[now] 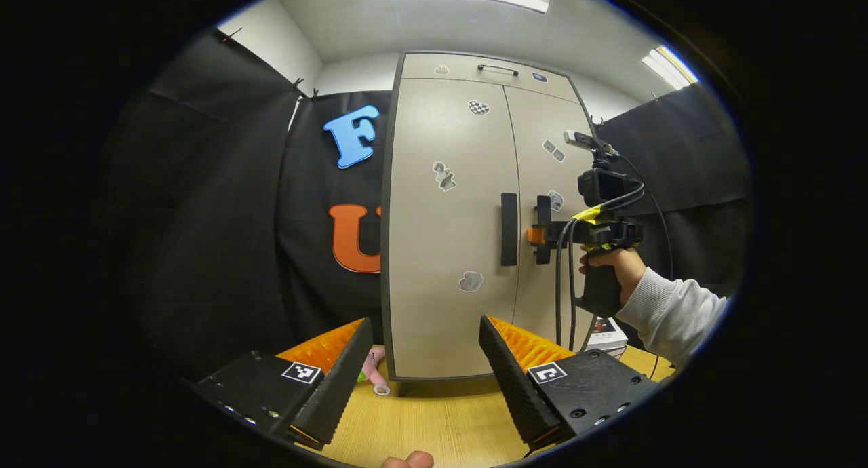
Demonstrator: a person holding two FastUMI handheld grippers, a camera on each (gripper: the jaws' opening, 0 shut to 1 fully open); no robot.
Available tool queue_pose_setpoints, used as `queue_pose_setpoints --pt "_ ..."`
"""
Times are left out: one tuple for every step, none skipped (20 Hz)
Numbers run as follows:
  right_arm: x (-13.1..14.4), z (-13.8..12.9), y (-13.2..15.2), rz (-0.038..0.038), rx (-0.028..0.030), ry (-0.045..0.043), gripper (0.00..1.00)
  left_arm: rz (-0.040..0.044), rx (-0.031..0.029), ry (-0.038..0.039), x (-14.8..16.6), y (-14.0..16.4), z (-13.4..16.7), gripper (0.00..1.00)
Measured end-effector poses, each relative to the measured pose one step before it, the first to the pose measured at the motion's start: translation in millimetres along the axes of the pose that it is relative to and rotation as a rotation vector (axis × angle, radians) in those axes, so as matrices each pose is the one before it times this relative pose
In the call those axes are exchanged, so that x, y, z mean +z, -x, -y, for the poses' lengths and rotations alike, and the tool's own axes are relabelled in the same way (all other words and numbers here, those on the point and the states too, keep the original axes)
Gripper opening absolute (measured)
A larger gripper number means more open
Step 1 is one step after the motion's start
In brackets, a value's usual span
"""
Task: Open the right door of the double-door shoe cabinet with the right hand, and open the left door with the left hand.
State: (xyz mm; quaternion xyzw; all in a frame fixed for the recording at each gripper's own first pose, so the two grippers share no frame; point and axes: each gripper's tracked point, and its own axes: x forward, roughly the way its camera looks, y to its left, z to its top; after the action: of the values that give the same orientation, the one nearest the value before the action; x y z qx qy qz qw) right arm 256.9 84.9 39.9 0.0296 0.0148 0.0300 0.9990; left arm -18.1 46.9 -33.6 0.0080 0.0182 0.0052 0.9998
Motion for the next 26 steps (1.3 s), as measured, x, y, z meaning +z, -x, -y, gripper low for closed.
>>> queue_pose_setpoints --pt "-1.14 -2.40 -0.05 -0.00327 0.00620 0.00709 0.77 0.00148 -0.00138 -0.00029 1.09 -1.95 0.68 0.95" --pt "0.24 -3.18 0.45 -0.00117 0.00779 0.00414 0.69 0.00162 -0.00227 0.00068 0.48 -0.47 0.21 0.95" --pt "-1.15 -3.65 0.09 -0.00193 0.00564 0.00347 0.64 0.00152 -0.00288 -0.00022 1.25 -0.11 0.39 0.95" --pt "0.29 -3.23 0.03 -0.00115 0.00855 0.00509 0.51 0.00128 -0.00056 -0.00093 0.25 0.34 0.58 0.95" --pt "-0.37 -2.49 -0.59 -0.00104 0.00051 0.00304 0.48 0.00208 0.00064 -0.00092 0.81 -0.09 -0.19 0.95" --pt "0.29 0.40 -1.80 0.00410 -0.00244 0.00311 0.35 0.00225 0.00105 0.00048 1.04 0.25 -0.46 0.95" --pt "0.09 -0.01 1.47 0.00402 -0.00111 -0.00200 0.33 0.00397 -0.00098 0.00244 0.23 0.90 -1.14 0.95" --pt "0.01 -0.06 0.15 0.00141 -0.00160 -0.00130 0.33 0.00425 -0.00057 0.00333 0.21 0.11 -0.33 0.95" --pt "-0.03 0.37 0.16 -0.00140 0.00021 -0.00115 0.31 0.00015 0.00274 0.00236 0.30 0.03 -0.74 0.95" --pt "0.05 -0.07 0.55 -0.00095 0.00023 -0.00135 0.29 -0.00048 0.00125 0.00157 -0.71 0.50 -0.65 0.95" --pt "-0.51 -0.02 -0.07 -0.00268 -0.00070 0.00131 0.27 -0.00007 -0.00129 0.00139 0.62 -0.25 0.67 0.95" --pt "0.21 0.07 0.78 -0.00401 0.00229 0.00262 0.22 0.00138 -0.00065 -0.00026 0.40 1.05 0.20 0.95" --pt "-0.28 -0.42 1.61 -0.00228 0.00597 -0.00495 0.24 -0.00111 0.00165 -0.00213 0.05 -0.34 -1.11 0.95" --pt "-0.23 -0.61 3.11 0.00113 0.00840 -0.00545 0.22 0.00011 0.00297 -0.00306 0.13 0.37 -1.27 0.95" --pt "0.06 -0.27 2.86 0.00090 0.01061 0.00441 0.22 0.00042 0.00513 -0.00292 0.70 0.81 -1.66 0.95" --pt "0.36 -0.12 4.11 0.00071 0.00959 0.00439 0.22 -0.00003 0.00471 -0.00162 0.96 0.17 -1.32 0.95" --pt "0.37 0.06 3.92 -0.00219 0.01085 0.00149 0.22 0.00038 0.00210 -0.00090 0.56 1.52 1.15 0.95" --pt "0.54 0.25 4.09 -0.00383 0.01225 -0.00347 0.24 0.00054 0.00055 -0.00221 0.41 0.59 0.69 0.95" --pt "1.56 0.28 3.17 -0.00091 0.01163 -0.00719 0.24 0.00141 0.00221 -0.00409 1.24 0.18 -0.45 0.95" --pt "-0.12 1.72 0.64 0.00236 0.00894 -0.00138 0.24 0.00099 0.00600 -0.00386 0.58 0.33 -1.04 0.95" --pt "0.69 1.20 2.51 0.00349 0.00513 0.00108 0.24 -0.00013 0.00151 -0.00292 0.49 0.44 0.68 0.95" --pt "-0.28 2.25 2.88 0.00072 0.00545 0.00801 0.22 0.00109 0.00131 -0.00108 0.01 0.11 0.89 0.95" --pt "-1.03 1.87 2.30 0.00166 0.00647 -0.00066 0.22 0.00068 0.00129 -0.00091 0.81 -0.23 0.77 0.95" --pt "-0.28 1.69 1.46 -0.00220 0.01022 -0.00452 0.22 0.00084 0.00062 -0.00268 0.79 -0.04 0.75 0.95" --pt "-0.35 2.68 -0.07 -0.00308 0.01047 -0.00479 0.20 0.00120 0.00239 -0.00246 0.61 0.47 0.08 0.95" --pt "-0.18 1.78 0.92 -0.00398 0.00772 -0.00400 0.21 0.00296 0.00050 -0.00131 1.05 0.34 1.27 0.95"
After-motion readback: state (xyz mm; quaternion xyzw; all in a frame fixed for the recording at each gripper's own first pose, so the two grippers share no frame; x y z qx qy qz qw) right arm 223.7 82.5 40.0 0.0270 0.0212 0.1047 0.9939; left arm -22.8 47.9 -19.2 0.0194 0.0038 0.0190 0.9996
